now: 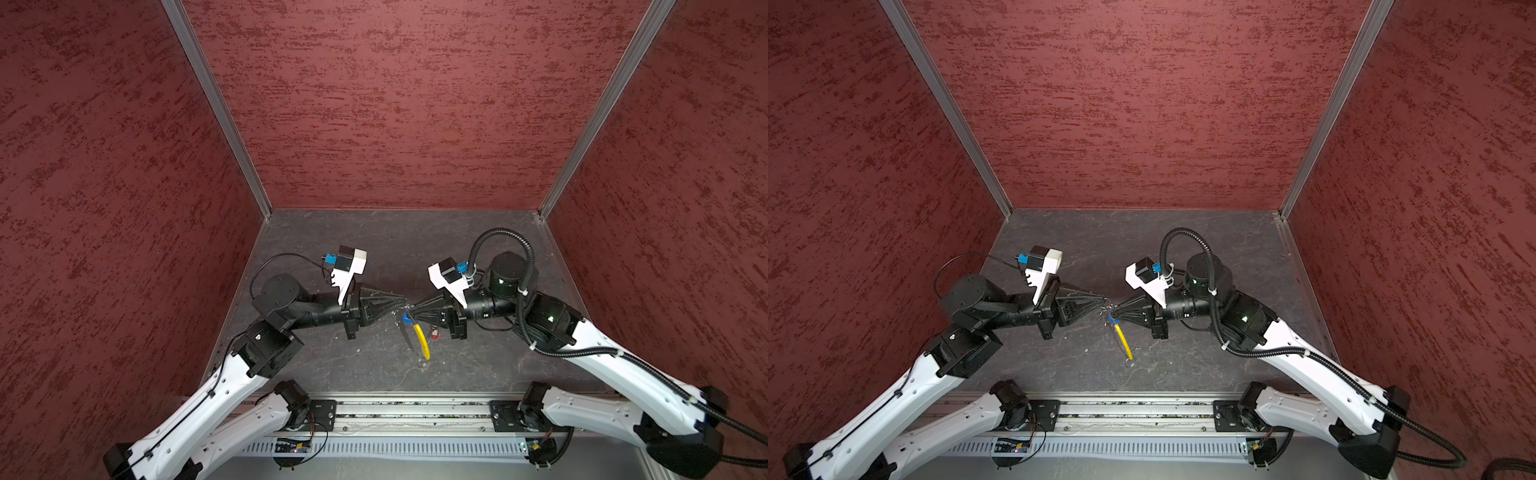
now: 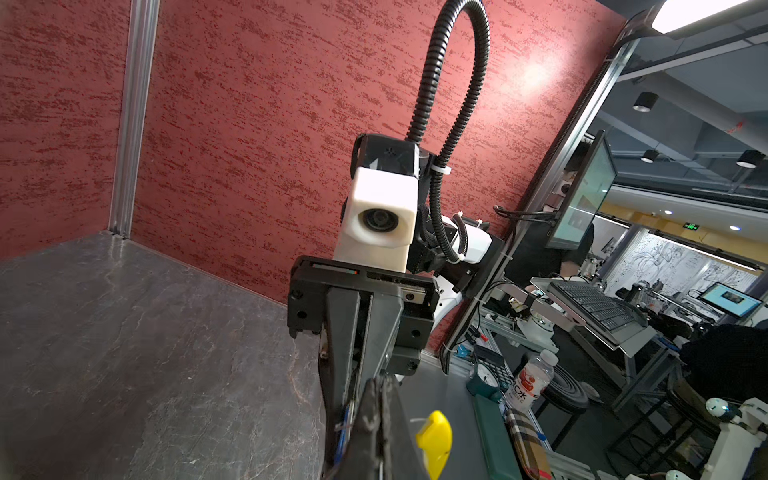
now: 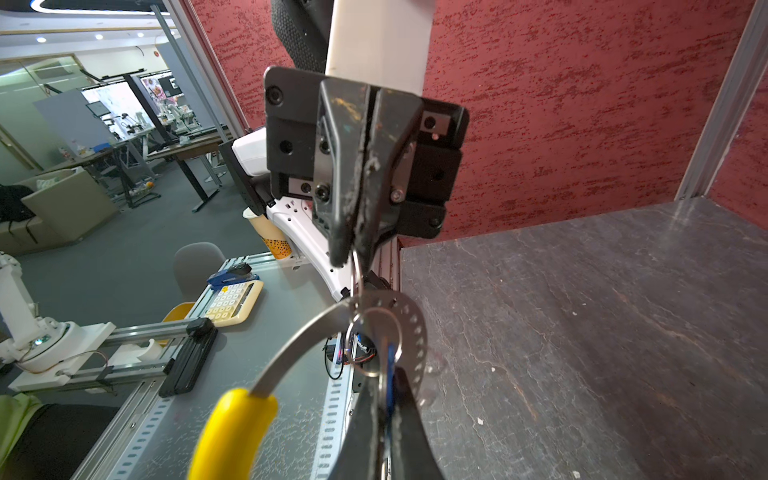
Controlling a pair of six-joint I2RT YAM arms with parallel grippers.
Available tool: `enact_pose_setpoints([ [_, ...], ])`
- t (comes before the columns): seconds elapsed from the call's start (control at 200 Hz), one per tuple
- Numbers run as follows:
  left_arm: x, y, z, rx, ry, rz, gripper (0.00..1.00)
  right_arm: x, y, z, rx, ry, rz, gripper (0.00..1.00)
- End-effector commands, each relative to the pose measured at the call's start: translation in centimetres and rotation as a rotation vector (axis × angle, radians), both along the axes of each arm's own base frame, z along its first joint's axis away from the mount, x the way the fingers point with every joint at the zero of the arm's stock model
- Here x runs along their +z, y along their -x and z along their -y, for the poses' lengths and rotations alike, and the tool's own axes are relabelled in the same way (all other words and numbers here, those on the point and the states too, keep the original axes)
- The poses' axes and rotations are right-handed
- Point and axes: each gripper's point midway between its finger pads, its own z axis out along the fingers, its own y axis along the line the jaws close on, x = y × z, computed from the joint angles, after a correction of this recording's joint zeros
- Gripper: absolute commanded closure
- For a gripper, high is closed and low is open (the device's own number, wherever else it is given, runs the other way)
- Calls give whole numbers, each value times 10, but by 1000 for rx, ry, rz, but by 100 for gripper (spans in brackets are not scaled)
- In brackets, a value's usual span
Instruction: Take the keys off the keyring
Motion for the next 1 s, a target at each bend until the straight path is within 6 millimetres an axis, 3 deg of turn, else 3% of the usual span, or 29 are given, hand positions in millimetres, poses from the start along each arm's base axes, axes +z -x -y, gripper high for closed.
enact_pose_setpoints([
  [0.0, 32, 16, -10, -14, 88, 161, 100, -9, -11, 2, -79, 19, -23, 100],
  [0.381, 29, 28, -7, -79, 67, 197, 100, 9, -7, 9, -92, -25, -5, 95],
  [0.516, 28, 29, -7, -81, 69, 205, 100, 7, -8, 11, -110, -11, -5, 73],
  [0.646, 28, 30, -7, -91, 63, 207, 100, 11, -9, 19, -148, -5, 18, 62],
  [0.751, 27, 30, -6, -97, 58, 206, 100, 26, -7, 25, -162, -45, 46, 52],
  [0.997, 27, 30, -5, -107, 60, 202, 100, 73, 10, 23, -60, -212, 79, 46],
])
